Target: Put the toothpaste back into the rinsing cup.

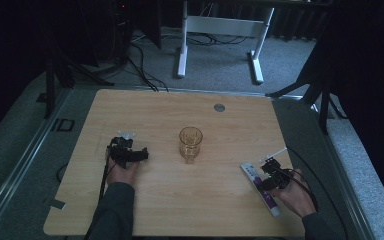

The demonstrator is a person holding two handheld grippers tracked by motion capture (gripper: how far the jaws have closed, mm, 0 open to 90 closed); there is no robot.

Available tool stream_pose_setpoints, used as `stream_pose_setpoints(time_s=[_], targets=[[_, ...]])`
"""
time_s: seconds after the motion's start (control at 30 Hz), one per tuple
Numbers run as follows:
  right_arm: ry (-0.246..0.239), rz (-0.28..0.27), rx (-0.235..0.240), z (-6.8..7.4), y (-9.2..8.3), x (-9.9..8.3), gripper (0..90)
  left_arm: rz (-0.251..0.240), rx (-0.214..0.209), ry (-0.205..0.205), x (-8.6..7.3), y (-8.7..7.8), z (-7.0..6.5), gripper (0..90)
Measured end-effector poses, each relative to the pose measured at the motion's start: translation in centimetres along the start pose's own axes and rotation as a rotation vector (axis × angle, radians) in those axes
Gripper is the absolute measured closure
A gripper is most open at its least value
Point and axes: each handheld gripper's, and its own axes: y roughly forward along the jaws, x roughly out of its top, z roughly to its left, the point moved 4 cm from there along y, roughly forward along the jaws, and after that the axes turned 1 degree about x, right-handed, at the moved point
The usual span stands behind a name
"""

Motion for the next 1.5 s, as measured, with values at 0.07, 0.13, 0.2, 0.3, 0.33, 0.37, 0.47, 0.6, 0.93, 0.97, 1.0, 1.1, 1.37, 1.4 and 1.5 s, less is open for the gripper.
stream_pose_setpoints(time_s=[0.07, 0.13, 0.2, 0.3, 0.33, 0.37, 0.47, 0.6, 0.93, 0.97, 1.0, 1.1, 1.37, 1.4, 1.5], targets=[[-0.001, 0.010, 0.000, 0.0, 0.1, 0.0, 56.2, 0.000, 0.000, 0.000, 0.0, 0.0, 0.0, 4.2], [-0.003, 0.014, 0.000, 0.1, 0.1, -0.1, 56.2, 0.000, 0.000, 0.000, 0.0, 0.0, 0.0, 4.2], [-0.005, 0.018, -0.001, 0.1, 0.2, -0.1, 56.2, 0.000, 0.000, 0.000, 0.0, 0.0, 0.0, 4.2], [-0.010, 0.030, -0.004, 0.2, 0.3, -0.1, 56.2, 0.000, 0.000, 0.000, 0.0, 0.0, 0.0, 4.2], [-0.009, 0.033, -0.004, 0.2, 0.3, -0.1, 56.3, 0.000, 0.000, 0.000, 0.0, 0.0, 0.0, 4.3], [-0.010, 0.037, -0.004, 0.2, 0.3, -0.1, 56.3, 0.000, 0.000, 0.000, 0.0, 0.0, 0.0, 4.2], [-0.017, 0.050, -0.006, 0.2, 0.5, -0.1, 57.1, 0.000, 0.000, 0.000, 0.0, 0.0, 0.0, 4.2], [-0.020, 0.069, -0.009, 0.2, 0.6, 0.0, 56.9, 0.000, 0.000, 0.000, 0.0, 0.0, 0.0, 4.2], [-0.029, 0.110, -0.025, 0.4, 0.9, 0.4, 55.7, 0.000, 0.000, 0.000, 0.0, 0.0, 0.0, 4.2], [-0.027, 0.116, -0.025, 0.4, 0.9, 0.5, 55.6, 0.000, 0.000, 0.000, 0.0, 0.0, 0.0, 4.2], [-0.029, 0.118, -0.026, 0.4, 0.9, 0.5, 55.6, 0.000, 0.000, 0.000, 0.0, 0.0, 0.0, 4.2], [-0.027, 0.133, -0.029, 0.4, 1.0, 0.6, 55.4, 0.000, 0.000, 0.000, 0.0, 0.0, 0.0, 4.2], [-0.032, 0.160, -0.039, 0.5, 1.2, 0.7, 56.2, 0.000, 0.000, 0.000, 0.0, 0.0, 0.0, 4.2], [-0.033, 0.165, -0.040, 0.5, 1.3, 0.8, 56.4, 0.000, 0.000, 0.000, 0.0, 0.0, 0.0, 4.2], [-0.034, 0.181, -0.041, 0.5, 1.4, 0.9, 57.4, 0.000, 0.000, 0.000, 0.0, 0.0, 0.0, 4.2]])
